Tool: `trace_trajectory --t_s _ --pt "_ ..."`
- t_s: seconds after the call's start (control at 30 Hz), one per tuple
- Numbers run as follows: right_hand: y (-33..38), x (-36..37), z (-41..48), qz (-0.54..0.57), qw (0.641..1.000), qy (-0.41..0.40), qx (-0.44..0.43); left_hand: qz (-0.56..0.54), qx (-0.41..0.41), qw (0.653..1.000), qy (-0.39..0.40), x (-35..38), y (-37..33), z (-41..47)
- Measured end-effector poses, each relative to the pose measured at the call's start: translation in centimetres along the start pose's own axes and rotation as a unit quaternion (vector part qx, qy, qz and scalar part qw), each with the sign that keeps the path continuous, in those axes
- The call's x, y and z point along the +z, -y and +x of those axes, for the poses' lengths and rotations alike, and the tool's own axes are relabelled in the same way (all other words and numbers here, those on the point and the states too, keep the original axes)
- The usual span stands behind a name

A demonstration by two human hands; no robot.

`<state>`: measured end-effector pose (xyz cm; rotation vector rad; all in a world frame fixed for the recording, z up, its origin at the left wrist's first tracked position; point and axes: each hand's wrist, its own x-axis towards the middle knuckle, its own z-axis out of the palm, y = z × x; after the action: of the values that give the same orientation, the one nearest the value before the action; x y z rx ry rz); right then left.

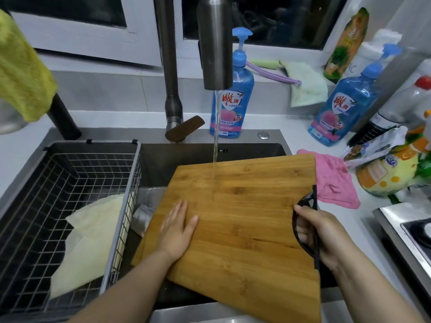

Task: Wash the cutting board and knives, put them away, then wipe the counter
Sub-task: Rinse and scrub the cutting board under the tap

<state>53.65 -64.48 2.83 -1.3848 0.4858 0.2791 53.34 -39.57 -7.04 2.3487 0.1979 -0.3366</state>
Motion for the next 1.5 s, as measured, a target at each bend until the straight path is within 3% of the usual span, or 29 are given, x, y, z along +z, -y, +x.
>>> trace_trajectory --t_s 0.07,0.2,0.27,0.33,0.4,0.47,0.67,0.73,0.83,0.93,1.0,1.13,1.2,1.3,1.33,1.43,1.5 --pt "-0.2 -0.1 0.0 -0.005 1.000 -0.015 -0.001 0.016 -0.039 0.999 0.015 0.1 0.4 -0.4" --pt "-0.6 -0.2 0.2 -0.003 1.000 -0.024 0.001 0.072 0.186 0.977 0.075 1.7 -4.3 -2.2" --pt "-0.7 0.0 0.2 0.017 1.000 -0.020 0.000 0.097 0.238 0.964 0.073 1.9 -4.8 -2.0" --pt "-0.7 0.1 0.3 0.033 0.999 -0.013 -0.003 0.076 0.181 0.979 0.051 1.3 -3.3 -0.6" --pt "-0.5 0.4 0.2 0.035 0.999 -0.012 -0.002 0.010 0.016 1.000 0.010 -0.1 -1.0 0.7" --pt "-0.4 0.6 0.1 0.033 0.999 -0.017 -0.006 0.008 -0.067 0.998 -0.003 -0.8 0.2 1.1" --pt "-0.3 1.0 0.0 0.034 0.999 -0.008 -0.001 0.056 0.170 0.984 0.019 0.8 -4.8 0.0" --pt "-0.1 1.0 -0.1 0.044 0.999 -0.001 0.005 0.037 0.137 0.990 0.003 -0.2 -4.4 2.0" --pt "0.0 0.6 -0.5 0.063 0.998 -0.009 0.007 -0.025 -0.018 0.999 -0.038 -2.6 -1.8 5.2" --pt "0.0 0.2 -0.6 0.072 0.997 -0.018 0.011 0.006 -0.086 0.994 -0.067 -3.4 -0.5 5.9" --pt "0.0 0.0 -0.3 0.070 0.997 -0.019 0.014 -0.003 -0.044 0.997 -0.061 -2.4 -1.8 4.9" --pt "-0.4 -0.5 0.7 0.052 0.999 -0.014 -0.002 0.034 0.160 0.986 0.014 -0.3 -4.4 2.9" --pt "-0.7 -0.7 0.9 0.063 0.998 0.001 -0.008 0.041 0.119 0.992 0.001 -0.8 -3.0 4.3" --pt "-0.6 -0.4 0.7 0.039 0.999 -0.009 0.005 -0.005 -0.059 0.998 -0.038 -2.1 -0.2 6.3" --pt "-0.6 -0.4 0.7 0.034 0.999 -0.013 0.007 0.005 -0.085 0.996 -0.038 -2.2 0.1 6.4" --pt "-0.6 -0.5 1.1 0.050 0.999 0.018 -0.001 0.009 -0.050 0.999 -0.020 -1.1 -0.6 4.7" --pt "-0.6 -0.7 1.3 0.051 0.999 0.001 0.000 0.014 0.044 0.999 0.005 0.3 -1.6 1.7"
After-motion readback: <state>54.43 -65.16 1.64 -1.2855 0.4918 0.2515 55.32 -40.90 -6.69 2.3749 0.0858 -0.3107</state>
